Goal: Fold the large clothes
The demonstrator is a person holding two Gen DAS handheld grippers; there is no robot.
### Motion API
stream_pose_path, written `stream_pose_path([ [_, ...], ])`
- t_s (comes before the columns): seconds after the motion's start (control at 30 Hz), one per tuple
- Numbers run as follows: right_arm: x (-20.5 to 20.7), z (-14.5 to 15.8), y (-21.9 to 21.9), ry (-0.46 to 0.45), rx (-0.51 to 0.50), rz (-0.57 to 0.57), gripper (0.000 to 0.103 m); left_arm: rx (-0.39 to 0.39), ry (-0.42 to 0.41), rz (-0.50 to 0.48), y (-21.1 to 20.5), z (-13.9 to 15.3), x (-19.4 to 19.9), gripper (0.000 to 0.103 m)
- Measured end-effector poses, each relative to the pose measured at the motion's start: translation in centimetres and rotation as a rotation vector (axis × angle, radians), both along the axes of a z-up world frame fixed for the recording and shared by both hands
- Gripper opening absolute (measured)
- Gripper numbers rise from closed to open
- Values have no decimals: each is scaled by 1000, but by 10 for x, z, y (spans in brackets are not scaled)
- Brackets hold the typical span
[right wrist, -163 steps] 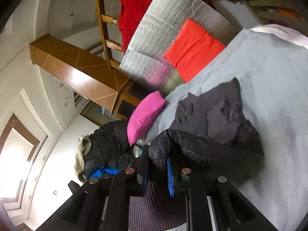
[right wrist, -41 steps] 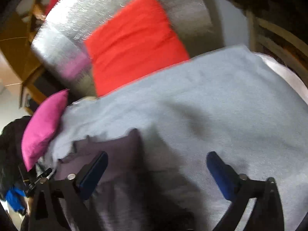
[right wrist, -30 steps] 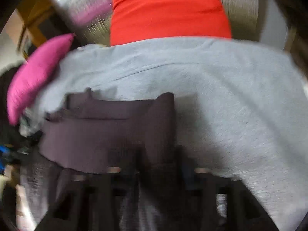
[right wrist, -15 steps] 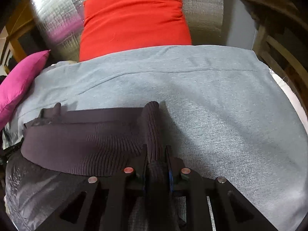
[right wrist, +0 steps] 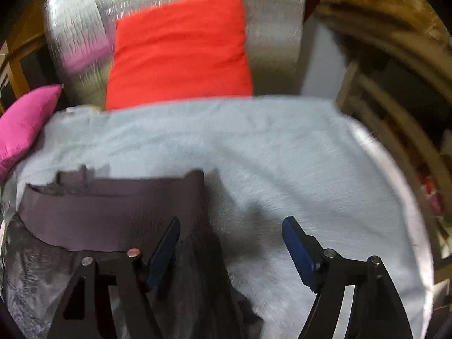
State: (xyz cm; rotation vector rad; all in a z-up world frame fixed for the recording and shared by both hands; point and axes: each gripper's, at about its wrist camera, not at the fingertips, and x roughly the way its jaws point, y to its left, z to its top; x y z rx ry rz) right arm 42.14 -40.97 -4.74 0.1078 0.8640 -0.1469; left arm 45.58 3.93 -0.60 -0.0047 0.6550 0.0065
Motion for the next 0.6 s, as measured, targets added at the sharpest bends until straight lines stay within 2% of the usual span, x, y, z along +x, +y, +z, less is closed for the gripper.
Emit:
stream_pose_path([
  [0.1, -48, 33, 43, -117, -13, 80, 78, -24, -28, -46, -29, 0, -50, 72],
  [0.17, -82, 40, 75, -172, -18, 138, 79, -24, -44, -88, -48, -7, -80, 73],
  [0.23, -120, 33, 112, -208, -14, 194, 83, 6, -54, -119, -76, -21, -106, 73],
  [0.3, -146, 15, 142, -215, -62, 214, 83, 42, -54, -120, -97, -38, -114, 73],
  [0.37, -153, -1, 161, -197, -110, 230, 83, 98, -23, -121, -109, -59, -112, 73],
  [0.4, -153, -14, 171, -180, -169, 251, 83, 126, 11, -108, -112, -73, -107, 73],
  [0.47, -144, -37, 174, -124, -247, 248, 83, 128, 55, -93, -109, -89, -99, 75],
  [0.53, -133, -54, 161, -51, -231, 227, 84, 129, 59, -77, -107, -89, -102, 76],
  [0.6, -129, -57, 150, -42, -221, 186, 86, 135, 74, -78, -108, -87, -103, 76],
])
